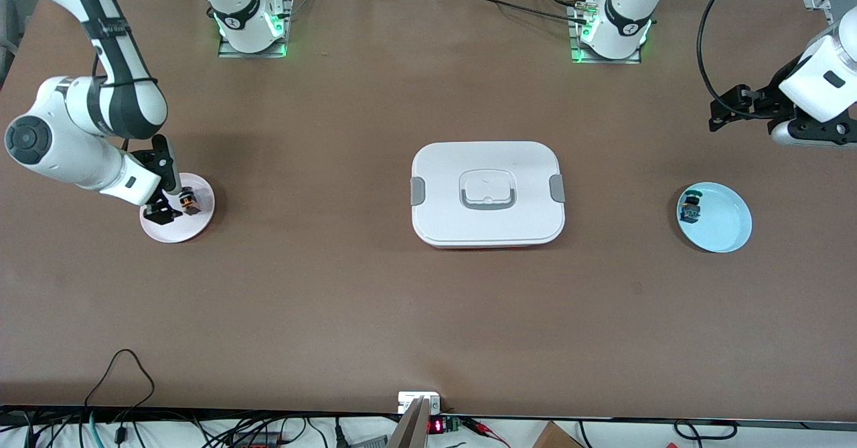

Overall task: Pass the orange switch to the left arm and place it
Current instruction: 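Lower the right gripper over the orange switch on the white plate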

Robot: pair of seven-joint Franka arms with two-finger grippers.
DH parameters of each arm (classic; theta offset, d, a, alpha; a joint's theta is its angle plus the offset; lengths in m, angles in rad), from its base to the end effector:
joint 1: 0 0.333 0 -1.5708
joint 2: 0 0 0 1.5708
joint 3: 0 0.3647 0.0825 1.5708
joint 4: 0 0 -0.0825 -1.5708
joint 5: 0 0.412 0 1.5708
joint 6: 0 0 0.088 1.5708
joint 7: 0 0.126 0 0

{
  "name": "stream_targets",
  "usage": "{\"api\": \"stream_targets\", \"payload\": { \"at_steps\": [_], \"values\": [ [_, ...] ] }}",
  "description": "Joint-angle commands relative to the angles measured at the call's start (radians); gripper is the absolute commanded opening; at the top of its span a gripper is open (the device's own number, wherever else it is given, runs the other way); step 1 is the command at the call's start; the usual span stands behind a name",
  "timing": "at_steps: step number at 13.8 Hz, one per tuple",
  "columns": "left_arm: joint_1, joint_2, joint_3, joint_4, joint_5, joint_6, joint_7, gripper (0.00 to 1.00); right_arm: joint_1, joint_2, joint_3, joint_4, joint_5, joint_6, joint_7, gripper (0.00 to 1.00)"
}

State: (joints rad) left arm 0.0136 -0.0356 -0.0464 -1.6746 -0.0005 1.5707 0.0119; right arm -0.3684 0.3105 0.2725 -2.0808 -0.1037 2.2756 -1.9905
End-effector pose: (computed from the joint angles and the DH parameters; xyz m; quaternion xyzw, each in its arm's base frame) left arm 0.5650 -0.0191 0.6229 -0.9992 0.0223 0.0342 0.0009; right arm 0.6013 -0.0652 0.2811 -0.5572 -0.8288 0.0224 0.0458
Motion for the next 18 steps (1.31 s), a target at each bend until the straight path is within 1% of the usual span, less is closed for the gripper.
{"api": "stream_targets", "payload": {
  "at_steps": [1, 4, 7, 12, 18],
  "values": [
    [-0.003, 0.008, -0.001, 0.026, 0.020, -0.020, -0.003, 1.00, -0.046, 0.077, 0.014, 0.005, -0.010, 0.062, -0.172, 1.00],
    [-0.003, 0.008, -0.001, 0.026, 0.022, -0.020, -0.003, 1.00, -0.044, 0.084, 0.014, -0.005, -0.010, 0.077, -0.246, 1.00],
    [-0.003, 0.008, -0.001, 0.026, 0.020, -0.020, -0.003, 1.00, -0.046, 0.084, 0.014, -0.019, -0.011, 0.084, -0.248, 1.00],
    [-0.003, 0.008, -0.001, 0.026, 0.020, -0.020, -0.003, 1.00, -0.073, 0.081, 0.013, -0.085, -0.011, 0.169, -0.248, 1.00],
    [-0.003, 0.008, -0.001, 0.026, 0.022, -0.020, -0.003, 1.00, -0.075, 0.085, 0.013, -0.087, -0.011, 0.182, -0.246, 1.00]
  ]
}}
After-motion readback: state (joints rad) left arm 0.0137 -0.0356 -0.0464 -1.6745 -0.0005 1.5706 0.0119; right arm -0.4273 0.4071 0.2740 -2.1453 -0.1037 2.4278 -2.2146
